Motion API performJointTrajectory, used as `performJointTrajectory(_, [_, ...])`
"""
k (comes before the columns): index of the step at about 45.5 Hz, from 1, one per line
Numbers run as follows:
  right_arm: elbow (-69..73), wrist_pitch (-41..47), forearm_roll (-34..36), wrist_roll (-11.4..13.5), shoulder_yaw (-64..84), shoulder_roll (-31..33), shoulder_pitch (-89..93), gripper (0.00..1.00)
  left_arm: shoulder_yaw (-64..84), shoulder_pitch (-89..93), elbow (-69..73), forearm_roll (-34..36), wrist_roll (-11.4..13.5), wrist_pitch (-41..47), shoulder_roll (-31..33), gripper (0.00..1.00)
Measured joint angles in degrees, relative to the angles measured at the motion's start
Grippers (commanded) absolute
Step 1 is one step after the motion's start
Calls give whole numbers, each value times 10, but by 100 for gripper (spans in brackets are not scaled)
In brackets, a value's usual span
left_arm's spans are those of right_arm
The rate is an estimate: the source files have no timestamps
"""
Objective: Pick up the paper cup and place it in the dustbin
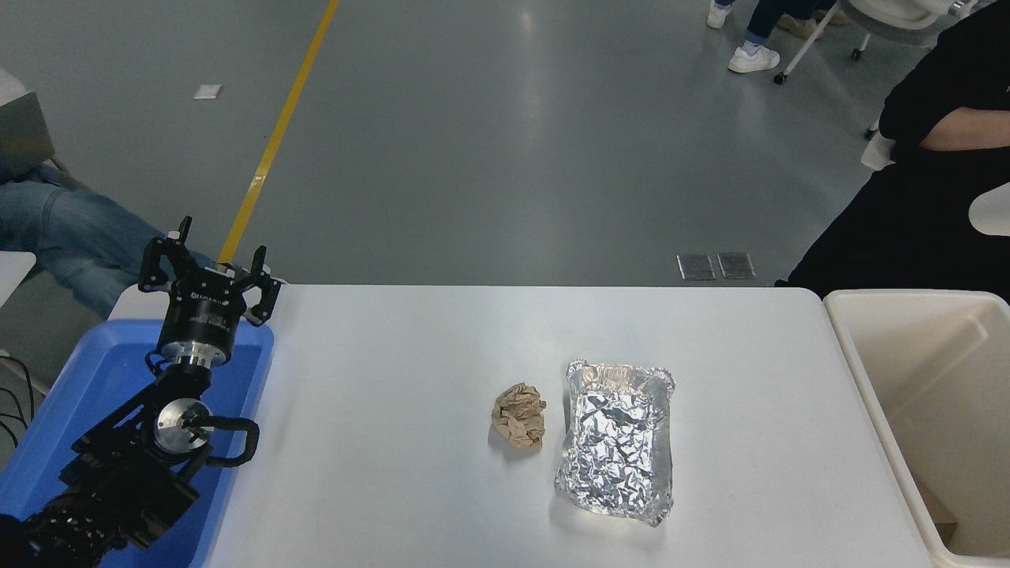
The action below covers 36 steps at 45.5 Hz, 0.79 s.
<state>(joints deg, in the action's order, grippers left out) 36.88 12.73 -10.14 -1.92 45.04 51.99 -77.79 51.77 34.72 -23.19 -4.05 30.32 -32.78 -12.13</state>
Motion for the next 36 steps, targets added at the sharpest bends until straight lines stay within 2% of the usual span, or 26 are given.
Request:
performJointTrajectory(12, [-57, -120, 108, 0, -48, -61, 177, 0, 0, 0, 0, 0, 0, 0, 0, 99])
performJointTrajectory(19, [-94, -158, 144, 0, -82, -104, 257, 0, 0, 0, 0, 0, 0, 0, 0, 99])
performJointTrajectory(21, [-106, -166, 151, 0, -93, -117, 278, 24, 0, 0, 0, 0, 0, 0, 0, 99])
performJointTrajectory(26, [-131, -178, 163, 0, -115, -143, 318, 91, 0, 0, 0, 0, 0, 0, 0, 99])
performJointTrajectory(27, [-134, -179, 164, 0, -118, -147, 322, 100, 0, 0, 0, 0, 0, 0, 0, 99])
performJointTrajectory(36, [-156, -186, 174, 0, -136, -171, 355, 100, 0, 0, 0, 0, 0, 0, 0, 99])
